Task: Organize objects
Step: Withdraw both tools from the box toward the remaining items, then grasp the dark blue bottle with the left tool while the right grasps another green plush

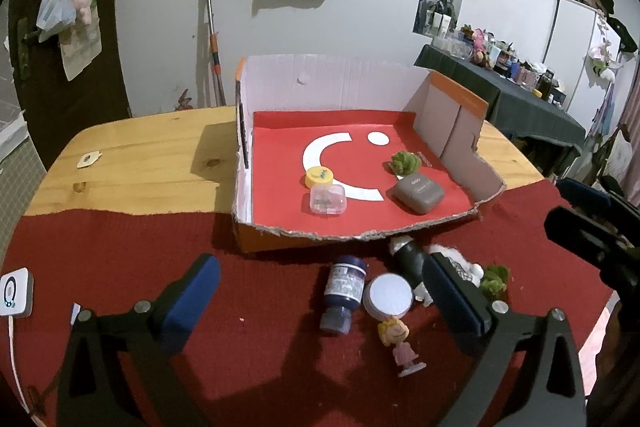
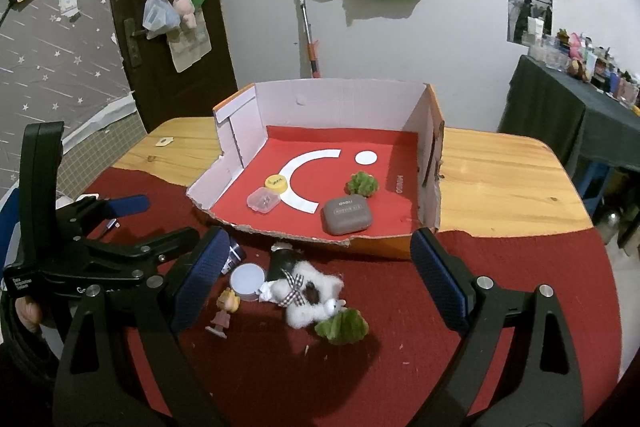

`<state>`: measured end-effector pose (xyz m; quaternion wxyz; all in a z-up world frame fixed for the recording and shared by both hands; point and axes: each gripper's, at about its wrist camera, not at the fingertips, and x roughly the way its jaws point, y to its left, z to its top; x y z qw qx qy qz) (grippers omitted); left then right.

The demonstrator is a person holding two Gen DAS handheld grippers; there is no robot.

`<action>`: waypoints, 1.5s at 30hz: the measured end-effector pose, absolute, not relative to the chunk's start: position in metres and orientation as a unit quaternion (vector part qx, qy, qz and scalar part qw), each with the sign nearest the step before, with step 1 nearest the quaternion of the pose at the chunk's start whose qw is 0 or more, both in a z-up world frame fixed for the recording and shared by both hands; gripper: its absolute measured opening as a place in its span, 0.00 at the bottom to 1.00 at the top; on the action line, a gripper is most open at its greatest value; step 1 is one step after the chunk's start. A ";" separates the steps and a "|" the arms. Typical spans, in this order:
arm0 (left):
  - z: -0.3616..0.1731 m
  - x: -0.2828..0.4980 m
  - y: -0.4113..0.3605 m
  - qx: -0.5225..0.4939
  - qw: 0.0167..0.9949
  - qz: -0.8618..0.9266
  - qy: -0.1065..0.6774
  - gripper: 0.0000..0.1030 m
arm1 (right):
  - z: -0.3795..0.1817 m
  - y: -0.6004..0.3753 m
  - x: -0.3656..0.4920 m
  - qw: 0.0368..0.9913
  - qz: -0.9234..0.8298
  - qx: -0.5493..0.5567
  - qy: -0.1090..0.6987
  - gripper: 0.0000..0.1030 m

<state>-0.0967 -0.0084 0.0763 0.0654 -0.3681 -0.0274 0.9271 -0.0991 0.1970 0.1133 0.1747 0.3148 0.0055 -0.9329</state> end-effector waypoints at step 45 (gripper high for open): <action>0.017 -0.118 -0.008 -0.439 0.090 0.893 -0.037 0.64 | 0.021 0.204 -0.110 0.153 -0.890 0.429 0.022 0.40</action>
